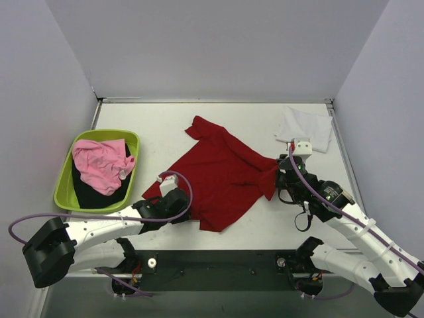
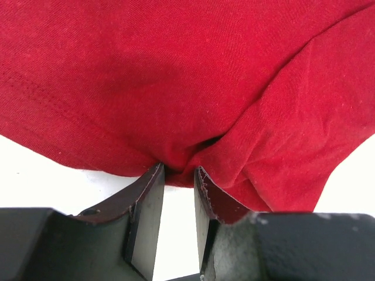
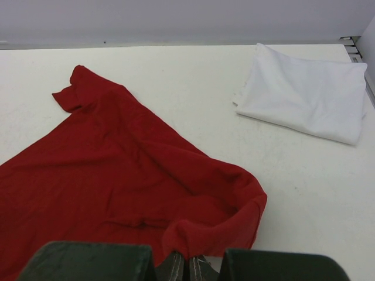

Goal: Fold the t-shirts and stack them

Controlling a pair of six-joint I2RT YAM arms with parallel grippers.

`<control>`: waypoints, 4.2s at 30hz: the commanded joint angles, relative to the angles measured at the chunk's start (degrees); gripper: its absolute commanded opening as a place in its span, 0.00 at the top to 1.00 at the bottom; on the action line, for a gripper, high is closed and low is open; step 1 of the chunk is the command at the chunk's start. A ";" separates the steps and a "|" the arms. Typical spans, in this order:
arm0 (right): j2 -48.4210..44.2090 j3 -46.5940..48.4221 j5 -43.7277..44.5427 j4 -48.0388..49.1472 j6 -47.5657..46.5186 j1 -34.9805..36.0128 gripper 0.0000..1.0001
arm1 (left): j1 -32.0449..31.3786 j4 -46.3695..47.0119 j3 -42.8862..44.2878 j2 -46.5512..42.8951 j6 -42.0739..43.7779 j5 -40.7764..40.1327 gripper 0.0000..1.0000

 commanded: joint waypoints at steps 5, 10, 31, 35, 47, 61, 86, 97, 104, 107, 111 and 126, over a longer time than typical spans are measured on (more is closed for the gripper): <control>0.65 0.71 0.87 0.32 0.52 -0.30 1.00 | -0.45 4.26 -0.01 0.37 0.56 -0.09 0.69; 0.56 0.44 0.87 0.32 0.87 -0.30 1.00 | -0.37 4.78 -0.63 0.45 0.39 0.09 0.93; 1.35 6.24 1.84 -0.65 -2.02 -0.56 1.00 | -1.25 -22.98 32.57 -15.62 12.15 -5.53 1.00; 3.02 11.60 2.62 -1.61 -3.87 -0.65 1.00 | -1.16 -29.57 42.07 -15.89 15.94 -12.10 1.00; 7.76 40.31 4.74 -5.05 -10.29 -0.65 1.00 | -1.07 -31.61 71.67 -10.63 33.50 -22.94 1.00; 8.38 66.09 -21.26 5.75 -17.76 -0.65 1.00 | -1.16 -11.49 94.64 -5.42 53.20 -5.11 1.00; 30.78 76.81 -16.69 11.92 -11.82 -17.50 1.00 | 17.85 -0.48 89.45 11.69 51.87 -3.74 1.00; 52.59 92.55 -40.95 23.94 9.05 -40.38 1.00 | 50.82 1.57 119.55 46.34 31.00 28.94 1.00; 42.59 85.28 -44.56 33.44 1.84 -39.85 1.00 | 54.48 9.44 122.51 47.04 29.56 35.33 1.00; 40.12 82.72 -47.37 33.80 2.71 -39.77 1.00 | 54.48 12.41 114.88 42.22 28.95 36.30 1.00; 30.38 63.09 -48.70 38.51 3.77 -38.80 1.00 | 54.48 16.37 96.36 33.01 28.77 39.36 1.00; 6.01 -21.96 -34.99 39.55 4.48 -27.47 1.00 | 40.86 30.62 15.05 11.26 26.58 9.25 1.00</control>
